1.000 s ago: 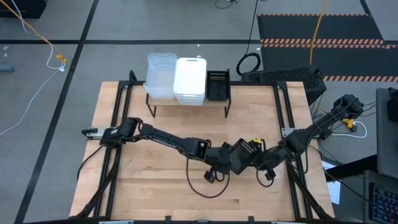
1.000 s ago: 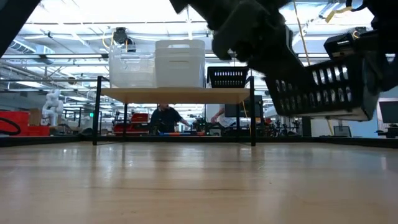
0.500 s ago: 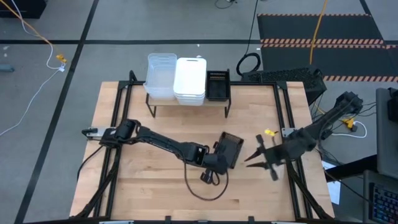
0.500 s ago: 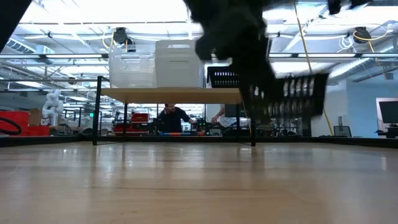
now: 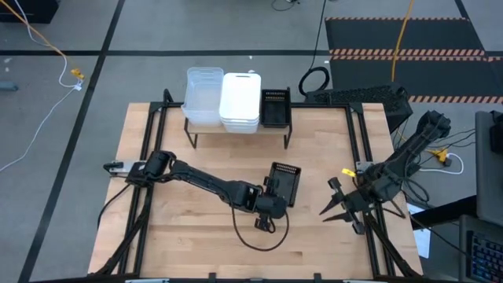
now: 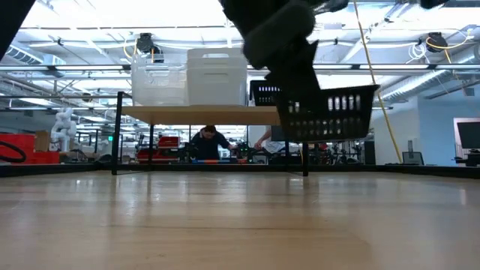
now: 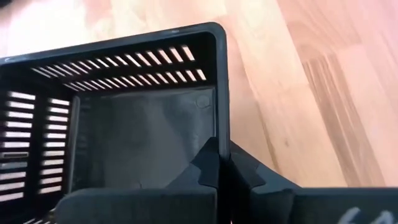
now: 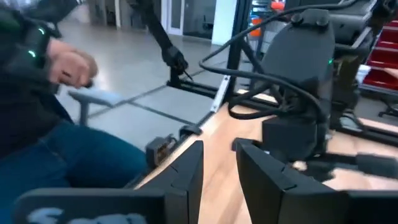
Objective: Stack baskets on shelf by color
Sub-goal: Stack the black bin on top of the black bin on the shelf
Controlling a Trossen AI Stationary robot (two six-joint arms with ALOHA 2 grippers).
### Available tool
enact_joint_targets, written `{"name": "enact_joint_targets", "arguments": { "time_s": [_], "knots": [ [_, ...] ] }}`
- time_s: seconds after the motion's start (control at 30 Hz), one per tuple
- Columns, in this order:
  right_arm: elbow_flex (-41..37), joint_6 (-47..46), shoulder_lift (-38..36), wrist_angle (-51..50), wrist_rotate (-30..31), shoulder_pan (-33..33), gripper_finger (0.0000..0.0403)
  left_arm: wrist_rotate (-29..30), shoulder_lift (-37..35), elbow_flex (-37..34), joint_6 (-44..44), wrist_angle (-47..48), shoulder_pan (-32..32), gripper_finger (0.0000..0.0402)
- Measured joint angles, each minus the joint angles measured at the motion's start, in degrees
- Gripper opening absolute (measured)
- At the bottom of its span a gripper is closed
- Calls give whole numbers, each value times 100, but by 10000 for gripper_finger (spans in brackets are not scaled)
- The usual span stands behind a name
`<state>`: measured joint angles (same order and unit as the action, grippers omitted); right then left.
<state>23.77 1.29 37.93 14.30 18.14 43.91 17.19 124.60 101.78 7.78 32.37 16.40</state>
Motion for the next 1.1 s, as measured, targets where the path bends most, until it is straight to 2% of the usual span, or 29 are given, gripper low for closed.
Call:
{"name": "enact_joint_targets", "arguments": {
  "time_s": [0.17, 0.3, 0.43, 0.53, 0.63, 0.73, 0.8, 0.97, 1.1],
  "knots": [
    [-414, -377, 4, 380, 446, 48, 89, 87, -319, -7, 128, 268, -60, 4],
    [-638, -603, 0, 481, 457, 48, 89, 199, -686, -7, 474, 65, -288, 4],
    [-894, -790, 14, 513, 823, 45, 89, 997, -1199, -7, 1149, -375, -583, 4],
    [-1050, -985, 9, 549, 1037, 45, 89, 1134, -1607, -4, 1639, -804, -921, 4],
    [-1183, -1100, 7, 588, 1055, 45, 89, 765, -1943, -4, 1896, -1216, -1344, 3],
    [-1255, -1090, 9, 693, 1070, 43, 89, -365, -2151, 2, 2251, -1504, -1894, 5],
    [-1255, -1038, 9, 718, 1188, 39, 89, -891, -2149, 4, 2254, -1737, -2294, 3],
    [-1257, -937, 7, 761, 1225, 34, 89, -999, -1816, 0, 1778, -1625, -3063, 5],
    [-1257, -957, 12, 689, 1216, 34, 89, -1012, -1647, -11, 1749, -1231, -3212, 7]
  ]
}}
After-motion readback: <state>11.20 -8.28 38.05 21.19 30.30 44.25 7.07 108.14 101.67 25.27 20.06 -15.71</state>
